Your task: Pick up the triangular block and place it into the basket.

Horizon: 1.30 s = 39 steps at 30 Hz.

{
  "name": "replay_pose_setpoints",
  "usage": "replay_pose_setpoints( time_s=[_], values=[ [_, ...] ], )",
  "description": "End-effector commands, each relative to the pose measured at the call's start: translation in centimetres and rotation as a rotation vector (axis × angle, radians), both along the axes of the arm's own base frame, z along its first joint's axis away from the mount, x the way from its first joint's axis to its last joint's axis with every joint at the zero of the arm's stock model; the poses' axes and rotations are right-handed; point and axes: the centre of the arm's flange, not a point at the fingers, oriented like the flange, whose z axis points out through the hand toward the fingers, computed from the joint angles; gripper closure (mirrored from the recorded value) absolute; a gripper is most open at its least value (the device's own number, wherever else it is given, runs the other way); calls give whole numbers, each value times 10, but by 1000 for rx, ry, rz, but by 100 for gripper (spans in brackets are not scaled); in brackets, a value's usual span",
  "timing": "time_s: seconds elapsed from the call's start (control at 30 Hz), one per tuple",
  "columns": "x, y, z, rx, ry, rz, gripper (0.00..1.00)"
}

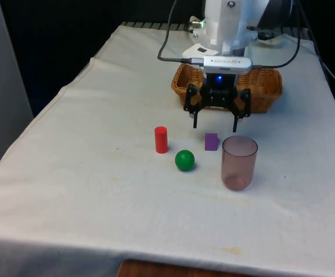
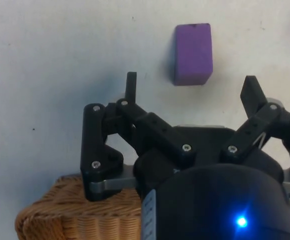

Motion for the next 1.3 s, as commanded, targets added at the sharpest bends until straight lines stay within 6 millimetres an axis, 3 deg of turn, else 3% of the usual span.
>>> replay_pose_setpoints(
  time_s=[0.0,0.83,0.9,0.93,1.1,1.13,1.23,1.27],
  values=[
    [0,-1,-1,0,1,0,0],
    [7,-14,-23,15,4,36,0],
    [6,-15,-22,0,16,35,9],
    [7,-14,-24,15,6,39,9],
    [7,-15,-25,15,8,40,38],
    [8,-15,-25,15,8,41,48],
    [6,-16,-25,-1,19,38,63],
    [7,-15,-26,14,9,42,63]
  ],
)
